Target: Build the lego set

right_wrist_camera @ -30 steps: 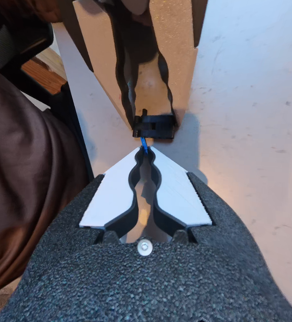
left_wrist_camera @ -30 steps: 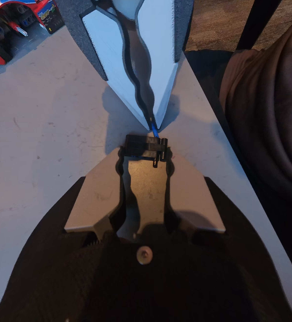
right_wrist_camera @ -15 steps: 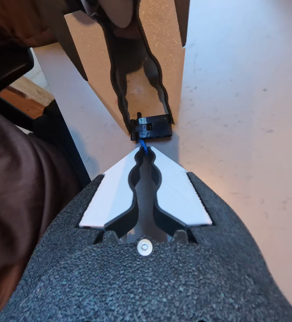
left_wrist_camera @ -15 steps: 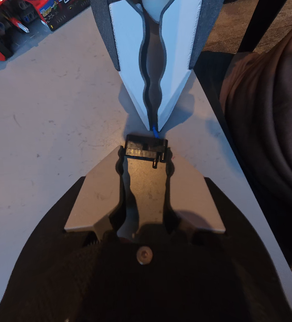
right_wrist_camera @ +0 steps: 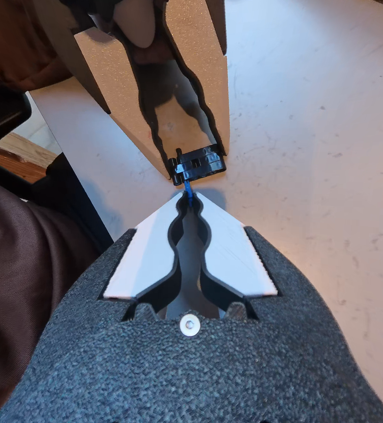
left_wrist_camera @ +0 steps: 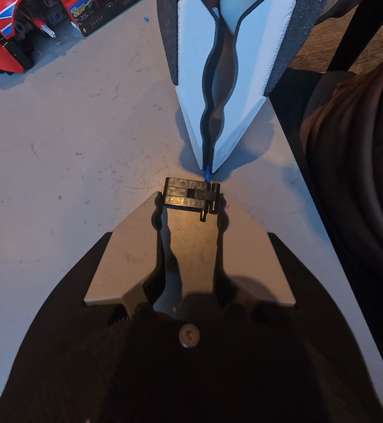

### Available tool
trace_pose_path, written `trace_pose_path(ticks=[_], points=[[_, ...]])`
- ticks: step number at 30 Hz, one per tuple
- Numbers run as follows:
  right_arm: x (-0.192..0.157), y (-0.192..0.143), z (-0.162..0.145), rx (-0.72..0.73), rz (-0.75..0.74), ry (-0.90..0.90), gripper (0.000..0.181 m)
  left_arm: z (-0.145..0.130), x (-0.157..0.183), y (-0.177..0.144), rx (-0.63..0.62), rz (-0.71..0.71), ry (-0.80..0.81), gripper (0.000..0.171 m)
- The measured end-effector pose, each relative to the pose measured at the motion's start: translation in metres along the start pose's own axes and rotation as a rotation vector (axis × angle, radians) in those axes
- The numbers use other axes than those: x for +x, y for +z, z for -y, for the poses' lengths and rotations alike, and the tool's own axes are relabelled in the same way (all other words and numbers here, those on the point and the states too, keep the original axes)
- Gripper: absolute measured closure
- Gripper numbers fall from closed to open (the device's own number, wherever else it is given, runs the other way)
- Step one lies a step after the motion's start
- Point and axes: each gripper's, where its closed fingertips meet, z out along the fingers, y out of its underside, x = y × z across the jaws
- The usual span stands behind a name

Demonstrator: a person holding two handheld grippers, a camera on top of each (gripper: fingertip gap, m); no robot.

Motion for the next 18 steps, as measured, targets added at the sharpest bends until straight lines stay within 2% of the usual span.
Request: trace_pose_path(ticks=[6, 13, 18], points=[[0.0, 0.0003, 0.0005, 0.002, -0.008, 0.018, 0.178, 0.0001, -0.0006, 0.0002, 0.001, 0.0, -0.012, 0.126], [0.0011, 0.0023, 0.003, 0.006, -0.031, -0.06, 0.179, 0.0006, -0.0036, 0.0008, -0.003, 0.027, -0.036, 0.125], [0.0039, 0.0029, 0.0034, -0.021, -0.195, -0.201, 0.179, 0.001, -0.0091, 0.0012, 0.0, 0.067, -0.052, 0.125]])
